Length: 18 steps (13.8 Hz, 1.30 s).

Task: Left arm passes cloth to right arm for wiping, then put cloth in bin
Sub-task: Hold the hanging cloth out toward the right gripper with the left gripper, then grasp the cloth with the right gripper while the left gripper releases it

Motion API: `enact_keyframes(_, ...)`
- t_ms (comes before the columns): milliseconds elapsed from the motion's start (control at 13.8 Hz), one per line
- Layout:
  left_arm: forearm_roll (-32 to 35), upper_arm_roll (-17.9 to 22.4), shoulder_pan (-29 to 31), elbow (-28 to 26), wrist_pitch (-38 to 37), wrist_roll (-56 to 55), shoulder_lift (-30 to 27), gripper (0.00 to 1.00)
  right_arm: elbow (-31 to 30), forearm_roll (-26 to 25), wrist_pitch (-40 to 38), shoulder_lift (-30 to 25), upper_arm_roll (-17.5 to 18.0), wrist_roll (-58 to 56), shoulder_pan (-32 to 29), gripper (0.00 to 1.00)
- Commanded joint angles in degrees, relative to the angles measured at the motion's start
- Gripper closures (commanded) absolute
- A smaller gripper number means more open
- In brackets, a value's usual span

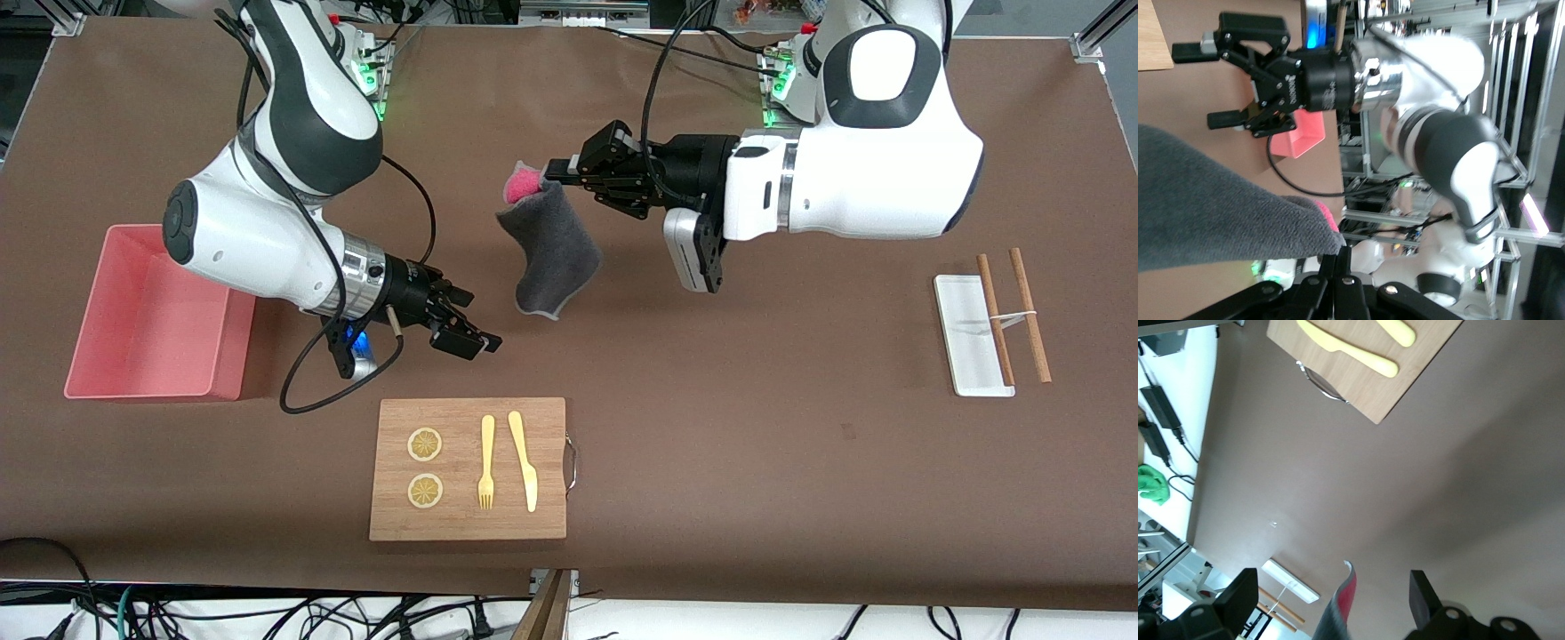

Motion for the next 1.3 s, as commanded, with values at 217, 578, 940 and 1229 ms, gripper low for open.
enact_keyframes(217,1.18,0.26,-1.15,0.15,-2.18,5.16,0.96,1.0,2.61,2.31,0.92,2.21,-0.25,1.21,2.99,0.0)
enact_keyframes(578,-0.05,-0.1,-1.07,0.15,-2.18,5.08,0.79,1.0,2.61,2.67,4.0,3.97,-0.25,1.83,5.28,0.0)
enact_keyframes(940,-0.05,-0.1,-0.98,0.06,-2.18,4.99,0.7,1.0,2.43,2.93,3.91,4.41,-0.07,1.39,5.72,0.27)
enact_keyframes(1229,-0.05,-0.1,-0.98,-0.03,-2.27,4.73,0.61,1.0,2.34,3.54,3.91,5.11,0.45,1.74,6.95,0.09)
